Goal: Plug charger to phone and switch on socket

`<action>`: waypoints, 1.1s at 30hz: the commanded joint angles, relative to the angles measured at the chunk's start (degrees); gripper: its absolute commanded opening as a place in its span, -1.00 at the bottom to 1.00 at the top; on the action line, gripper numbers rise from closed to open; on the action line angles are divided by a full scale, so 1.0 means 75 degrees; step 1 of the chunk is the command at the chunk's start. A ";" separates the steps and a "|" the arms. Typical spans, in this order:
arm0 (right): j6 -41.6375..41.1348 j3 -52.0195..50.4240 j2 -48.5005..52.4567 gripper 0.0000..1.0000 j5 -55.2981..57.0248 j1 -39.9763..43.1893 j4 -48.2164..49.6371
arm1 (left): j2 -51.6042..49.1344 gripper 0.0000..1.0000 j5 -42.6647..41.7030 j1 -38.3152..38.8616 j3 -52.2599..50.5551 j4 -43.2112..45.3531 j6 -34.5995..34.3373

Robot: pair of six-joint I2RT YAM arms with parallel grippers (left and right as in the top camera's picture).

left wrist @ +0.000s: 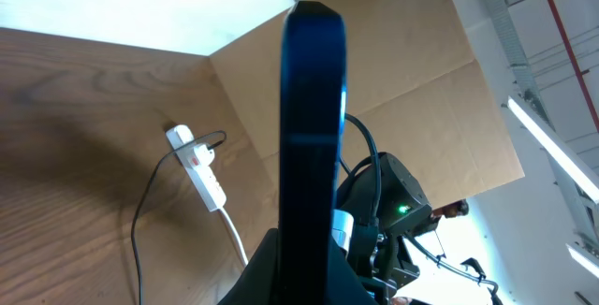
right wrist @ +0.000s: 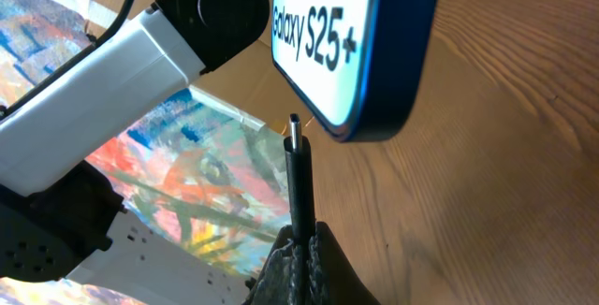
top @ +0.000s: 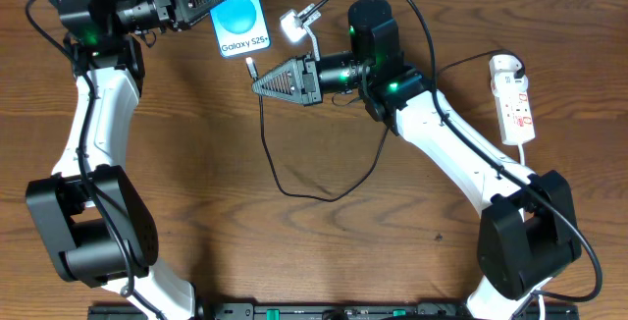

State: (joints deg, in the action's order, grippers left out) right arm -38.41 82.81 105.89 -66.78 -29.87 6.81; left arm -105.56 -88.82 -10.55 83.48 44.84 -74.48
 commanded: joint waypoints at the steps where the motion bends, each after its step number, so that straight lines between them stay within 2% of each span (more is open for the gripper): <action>1: -0.0076 0.0029 0.0023 -0.97 -0.0067 0.0058 0.0067 | 0.0128 -0.86 -0.0020 0.0000 0.0026 0.0064 0.0181; 8: -0.0254 0.0029 0.0023 -0.98 0.0064 0.0067 0.0356 | 0.0128 -0.86 -0.0099 0.0000 0.0026 0.0064 0.0181; 33: -0.0303 0.0029 0.0026 -0.98 0.0096 0.0070 0.0154 | 0.0128 -0.86 -0.0102 0.0149 0.0026 0.0064 0.0038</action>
State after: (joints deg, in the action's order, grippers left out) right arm -40.16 82.81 105.89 -65.98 -29.50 7.94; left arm -105.56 -88.86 -10.09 83.48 44.84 -74.56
